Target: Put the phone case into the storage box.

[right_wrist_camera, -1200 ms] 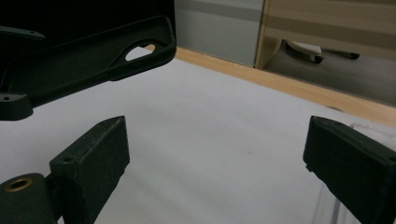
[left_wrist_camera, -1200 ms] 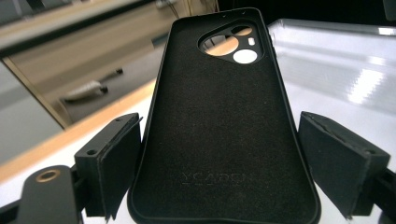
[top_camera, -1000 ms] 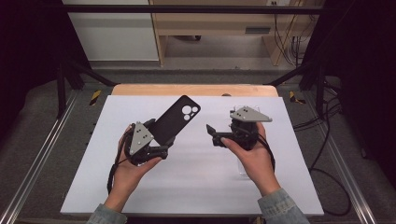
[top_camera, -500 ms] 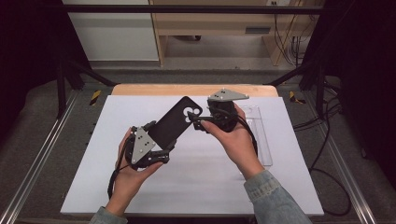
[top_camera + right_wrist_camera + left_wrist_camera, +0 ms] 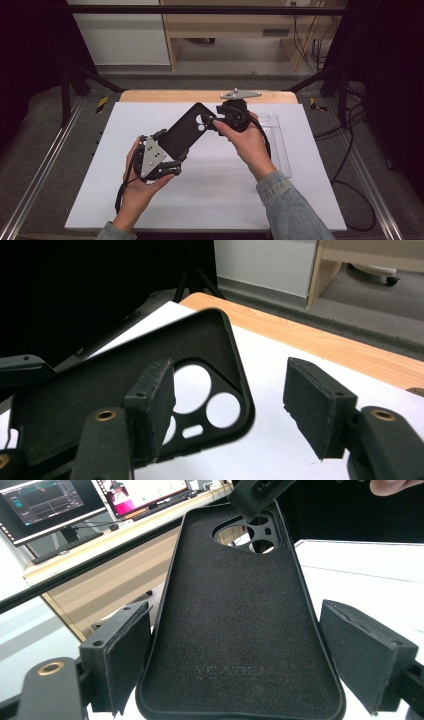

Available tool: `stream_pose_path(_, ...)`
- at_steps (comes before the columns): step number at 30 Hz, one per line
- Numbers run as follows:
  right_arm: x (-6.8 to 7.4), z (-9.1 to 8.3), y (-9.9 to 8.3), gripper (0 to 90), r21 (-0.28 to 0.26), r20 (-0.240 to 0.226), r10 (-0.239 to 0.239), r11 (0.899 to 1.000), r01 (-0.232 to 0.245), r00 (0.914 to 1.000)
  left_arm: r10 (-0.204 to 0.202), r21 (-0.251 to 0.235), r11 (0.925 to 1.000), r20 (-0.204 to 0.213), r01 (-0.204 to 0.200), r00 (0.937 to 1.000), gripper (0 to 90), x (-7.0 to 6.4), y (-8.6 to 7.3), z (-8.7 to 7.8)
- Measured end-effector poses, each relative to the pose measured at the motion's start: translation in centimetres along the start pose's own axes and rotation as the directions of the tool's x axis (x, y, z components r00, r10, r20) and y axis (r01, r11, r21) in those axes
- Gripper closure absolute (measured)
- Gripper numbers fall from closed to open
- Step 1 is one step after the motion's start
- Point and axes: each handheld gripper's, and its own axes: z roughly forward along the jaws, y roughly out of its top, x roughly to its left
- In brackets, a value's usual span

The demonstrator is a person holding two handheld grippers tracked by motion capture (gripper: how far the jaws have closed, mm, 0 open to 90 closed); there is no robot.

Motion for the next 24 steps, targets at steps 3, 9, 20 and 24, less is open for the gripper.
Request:
stream_pose_path(3,-0.3,0.2,-0.1,39.5,0.011,-0.031,0.022,1.000,-0.021,0.9993,0.001,0.001,1.0000,-0.005,-0.001,1.0000,15.0,0.1,0.0,0.0)
stream_pose_path(9,-0.7,0.8,-0.4,41.4,0.044,-0.082,0.075,0.996,-0.071,0.9938,0.005,-0.005,1.0000,-0.006,-0.005,1.0000,15.0,0.0,0.0,-0.1)
stream_pose_path(20,-0.9,0.9,-0.9,52.3,0.058,-0.132,0.107,0.993,-0.100,0.9854,0.014,-0.002,0.9999,-0.006,-0.014,0.9999,14.9,-0.2,-0.2,0.1)
stream_pose_path(24,-0.7,0.7,-0.9,55.9,0.053,-0.110,0.101,0.994,-0.096,0.9888,0.012,0.008,0.9999,-0.006,-0.012,0.9999,14.8,-0.2,-0.4,0.2)
